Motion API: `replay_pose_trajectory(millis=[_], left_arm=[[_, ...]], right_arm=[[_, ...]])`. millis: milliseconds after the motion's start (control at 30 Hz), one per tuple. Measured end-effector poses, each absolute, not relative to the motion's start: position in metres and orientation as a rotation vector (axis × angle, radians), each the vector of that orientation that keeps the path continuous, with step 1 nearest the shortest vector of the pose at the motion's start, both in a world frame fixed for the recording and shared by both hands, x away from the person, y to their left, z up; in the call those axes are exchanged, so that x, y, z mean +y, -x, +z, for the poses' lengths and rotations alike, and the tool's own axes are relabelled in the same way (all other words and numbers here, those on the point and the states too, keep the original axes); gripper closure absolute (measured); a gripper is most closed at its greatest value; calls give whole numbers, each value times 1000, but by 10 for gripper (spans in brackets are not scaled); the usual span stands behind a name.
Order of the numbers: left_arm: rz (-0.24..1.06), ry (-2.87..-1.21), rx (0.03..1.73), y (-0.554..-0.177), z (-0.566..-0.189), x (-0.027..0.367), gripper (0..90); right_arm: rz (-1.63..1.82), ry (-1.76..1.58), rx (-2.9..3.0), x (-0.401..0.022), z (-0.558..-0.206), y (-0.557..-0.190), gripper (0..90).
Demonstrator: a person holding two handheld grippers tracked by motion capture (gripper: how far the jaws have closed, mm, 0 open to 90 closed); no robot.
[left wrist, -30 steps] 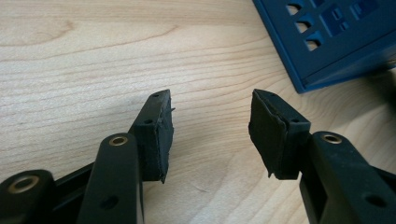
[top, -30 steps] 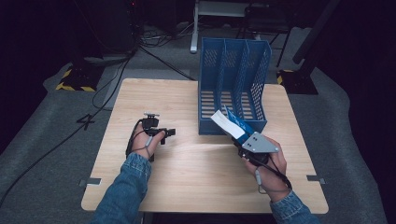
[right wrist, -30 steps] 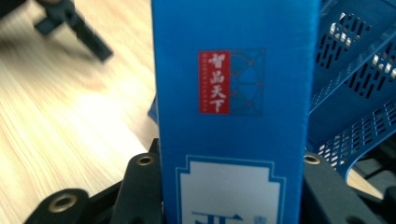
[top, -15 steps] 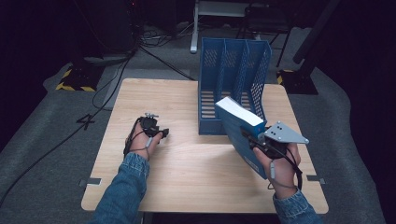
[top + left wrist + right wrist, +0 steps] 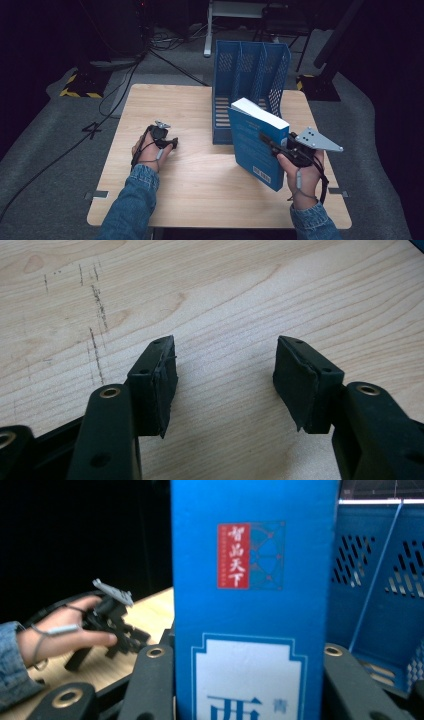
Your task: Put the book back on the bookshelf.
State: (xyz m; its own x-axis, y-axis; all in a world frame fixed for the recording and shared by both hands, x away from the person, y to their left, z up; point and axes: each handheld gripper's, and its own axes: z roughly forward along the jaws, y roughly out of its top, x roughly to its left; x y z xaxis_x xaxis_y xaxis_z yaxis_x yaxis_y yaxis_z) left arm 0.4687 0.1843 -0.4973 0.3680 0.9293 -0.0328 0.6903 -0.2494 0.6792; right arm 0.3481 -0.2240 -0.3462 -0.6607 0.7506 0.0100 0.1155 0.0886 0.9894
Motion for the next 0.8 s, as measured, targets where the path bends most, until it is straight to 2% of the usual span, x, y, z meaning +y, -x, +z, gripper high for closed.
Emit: replay_pose_trajectory(millis=[433, 800], left_arm=[[550, -1994, 1368, -469, -503, 190, 383], [562, -1983, 1390, -460, -503, 200, 385]], right_arm=[[1711, -836, 1752, -225, -330, -352, 618], [1696, -808, 1764, -212, -313, -366, 619]])
